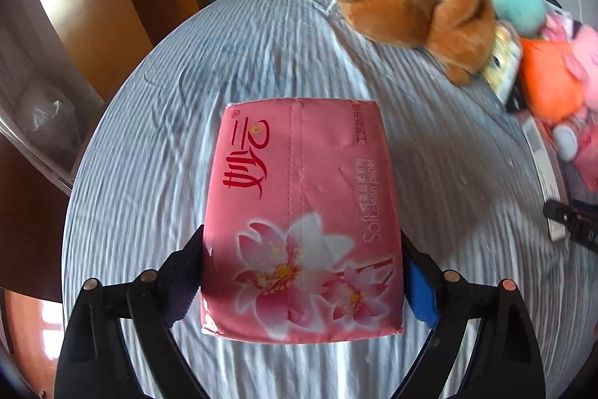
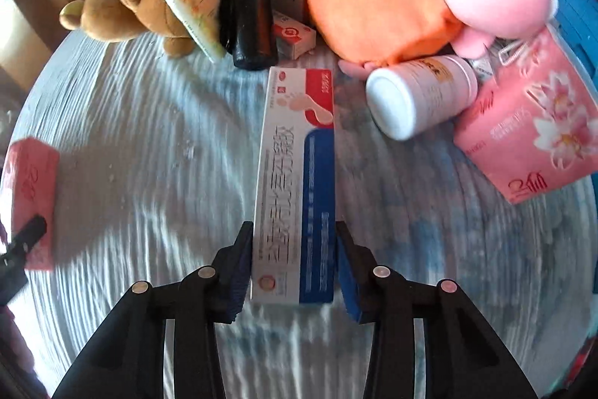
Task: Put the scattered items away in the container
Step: 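Grasp the pink tissue pack with the left tool while the right tool grasps the medicine box, then lift the tissue pack and medicine box and carry both over the blue box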
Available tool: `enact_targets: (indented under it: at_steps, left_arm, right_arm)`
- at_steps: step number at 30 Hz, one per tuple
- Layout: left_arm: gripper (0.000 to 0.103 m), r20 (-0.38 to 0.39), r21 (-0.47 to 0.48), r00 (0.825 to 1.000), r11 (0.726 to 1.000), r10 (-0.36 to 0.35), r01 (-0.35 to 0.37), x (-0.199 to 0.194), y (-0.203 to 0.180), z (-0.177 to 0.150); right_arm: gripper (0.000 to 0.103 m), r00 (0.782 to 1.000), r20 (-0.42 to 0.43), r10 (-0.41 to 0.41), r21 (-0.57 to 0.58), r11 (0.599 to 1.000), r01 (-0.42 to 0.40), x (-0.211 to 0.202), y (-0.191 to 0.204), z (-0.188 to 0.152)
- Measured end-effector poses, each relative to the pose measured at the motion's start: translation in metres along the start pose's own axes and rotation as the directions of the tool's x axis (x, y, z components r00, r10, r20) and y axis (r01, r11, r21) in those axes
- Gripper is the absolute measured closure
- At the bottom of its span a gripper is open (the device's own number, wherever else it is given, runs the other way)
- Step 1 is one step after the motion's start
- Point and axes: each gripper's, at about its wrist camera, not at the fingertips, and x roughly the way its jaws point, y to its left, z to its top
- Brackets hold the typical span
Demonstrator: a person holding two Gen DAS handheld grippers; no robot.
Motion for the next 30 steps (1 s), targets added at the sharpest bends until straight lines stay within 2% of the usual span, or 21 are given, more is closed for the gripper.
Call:
enact_targets:
  at_steps: [2,3,4,6,8,11,12,13,18,23,30]
  left_arm:
    - [0.011,0.005,-0.004,1.000,1.000,0.001,-0.001,-0.005,-0.008,-0.008]
    - [0.011,0.007,-0.003,1.000,1.000,0.007,-0.007,-0.006,-0.012,-0.011]
    - [0.011,0.009,-0.002,1.000,1.000,0.018,-0.018,-0.007,-0.015,-0.013]
    - [0.011,0.009,-0.011,1.000,1.000,0.024,-0.024,-0.006,-0.017,-0.010]
    - [0.011,-0.001,-0.029,1.000,0.999,0.015,-0.015,-0.003,-0.016,-0.008]
    - [0.011,-0.058,-0.071,0.998,0.997,-0.013,0.009,0.011,-0.012,-0.008]
    - [0.011,-0.056,-0.079,0.998,0.997,-0.011,0.007,0.010,-0.013,-0.008]
    - [0.012,-0.050,-0.083,0.999,0.997,-0.008,0.004,0.007,-0.015,-0.009]
    - [0.012,-0.002,-0.080,1.000,0.997,0.006,-0.006,-0.022,-0.036,-0.019]
    - [0.012,0.038,-0.072,0.999,0.997,-0.008,0.010,-0.060,-0.069,-0.032]
    - [0.012,0.103,-0.068,0.995,0.998,-0.011,0.018,-0.108,-0.122,-0.043]
  right_arm:
    - [0.057,1.000,0.006,0.031,0.018,0.999,-0.031,0.000,-0.002,0.000]
    - [0.049,0.999,0.006,0.043,0.027,0.999,-0.044,0.000,-0.002,0.001]
    - [0.037,0.998,0.011,0.060,0.036,0.998,-0.060,0.001,-0.002,0.002]
    - [0.021,0.996,0.020,0.088,0.040,0.995,-0.089,0.004,0.001,0.003]
    - [0.021,0.998,0.012,0.057,0.012,0.998,-0.057,0.006,0.010,0.002]
    - [0.028,1.000,0.014,-0.003,-0.018,1.000,0.003,0.005,0.019,-0.001]
    - [0.043,1.000,0.022,-0.007,-0.015,1.000,0.008,0.003,0.018,-0.002]
    - [0.064,0.999,0.033,-0.007,-0.016,1.000,0.008,0.000,0.016,-0.004]
    - [0.064,0.999,0.041,0.029,-0.060,0.998,-0.026,-0.015,0.008,-0.028]
    - [0.064,0.987,0.115,0.114,-0.116,0.988,-0.101,-0.053,-0.002,-0.059]
    - [0.064,0.960,0.205,0.189,-0.189,0.970,-0.151,-0.090,-0.039,-0.051]
